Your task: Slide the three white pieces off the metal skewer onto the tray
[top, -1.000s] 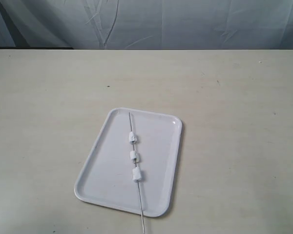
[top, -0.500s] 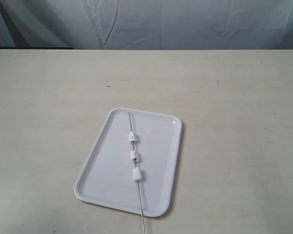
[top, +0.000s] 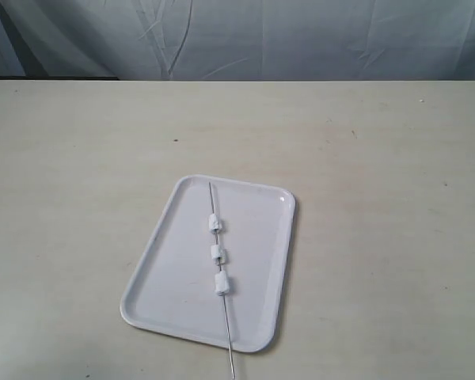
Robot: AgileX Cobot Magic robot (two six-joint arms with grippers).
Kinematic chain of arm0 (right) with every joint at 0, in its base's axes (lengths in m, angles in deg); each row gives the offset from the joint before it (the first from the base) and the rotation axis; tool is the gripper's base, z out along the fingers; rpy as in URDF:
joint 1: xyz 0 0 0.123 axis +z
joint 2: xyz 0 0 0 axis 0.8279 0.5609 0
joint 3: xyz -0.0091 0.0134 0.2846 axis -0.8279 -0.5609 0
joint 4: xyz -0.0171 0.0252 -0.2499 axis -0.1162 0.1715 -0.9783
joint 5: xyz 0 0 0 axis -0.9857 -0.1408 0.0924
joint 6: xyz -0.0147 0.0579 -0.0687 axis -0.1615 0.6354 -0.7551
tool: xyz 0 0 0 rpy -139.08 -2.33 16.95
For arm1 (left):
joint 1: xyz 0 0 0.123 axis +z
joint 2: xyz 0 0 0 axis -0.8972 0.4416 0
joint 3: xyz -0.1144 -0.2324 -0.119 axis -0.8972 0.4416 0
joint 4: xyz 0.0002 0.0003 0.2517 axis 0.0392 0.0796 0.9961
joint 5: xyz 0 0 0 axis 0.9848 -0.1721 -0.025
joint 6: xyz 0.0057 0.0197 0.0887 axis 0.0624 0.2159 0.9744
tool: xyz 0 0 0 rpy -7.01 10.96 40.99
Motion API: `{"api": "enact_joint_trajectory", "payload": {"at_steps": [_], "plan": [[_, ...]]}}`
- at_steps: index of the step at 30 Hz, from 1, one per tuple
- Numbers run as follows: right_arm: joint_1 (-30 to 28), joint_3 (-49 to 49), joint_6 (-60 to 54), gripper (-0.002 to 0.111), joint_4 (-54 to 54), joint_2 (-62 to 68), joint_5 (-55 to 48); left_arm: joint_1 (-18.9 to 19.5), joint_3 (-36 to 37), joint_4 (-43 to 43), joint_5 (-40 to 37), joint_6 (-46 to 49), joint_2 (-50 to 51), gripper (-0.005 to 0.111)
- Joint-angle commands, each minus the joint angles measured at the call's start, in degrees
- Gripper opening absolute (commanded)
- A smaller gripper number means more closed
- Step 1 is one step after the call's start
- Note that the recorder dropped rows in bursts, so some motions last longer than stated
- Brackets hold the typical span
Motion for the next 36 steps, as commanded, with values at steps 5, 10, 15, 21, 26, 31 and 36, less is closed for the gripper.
{"api": "enact_joint_trajectory", "payload": {"at_steps": [5,10,15,21,26,31,36], "plan": [[3.79,5.39,-0.29,-0.001,0.65,22.35,-30.94,0.23,0.21,-0.40,0.44,0.02,-0.09,0.000],[3.79,5.39,-0.29,-0.001,9.59,35.81,-36.77,0.23,0.21,0.00,0.44,0.13,-0.09,0.000],[3.79,5.39,-9.56,-0.001,45.00,55.20,-44.51,0.23,0.21,0.00,0.44,0.13,-0.09,0.000],[9.23,5.39,-34.03,-0.001,72.19,71.99,-51.35,0.23,0.21,0.00,0.44,0.13,-0.09,0.000],[26.20,-2.45,-38.04,-0.001,74.64,75.58,-31.10,0.23,0.21,0.00,0.44,0.13,-0.09,0.000],[34.13,-4.21,-38.04,0.034,74.07,78.67,-24.14,0.23,0.21,0.00,0.44,0.13,-0.09,0.000],[36.13,-4.21,-35.13,0.041,80.24,83.30,-25.75,0.23,0.21,0.00,0.44,0.13,-0.09,0.000]]}}
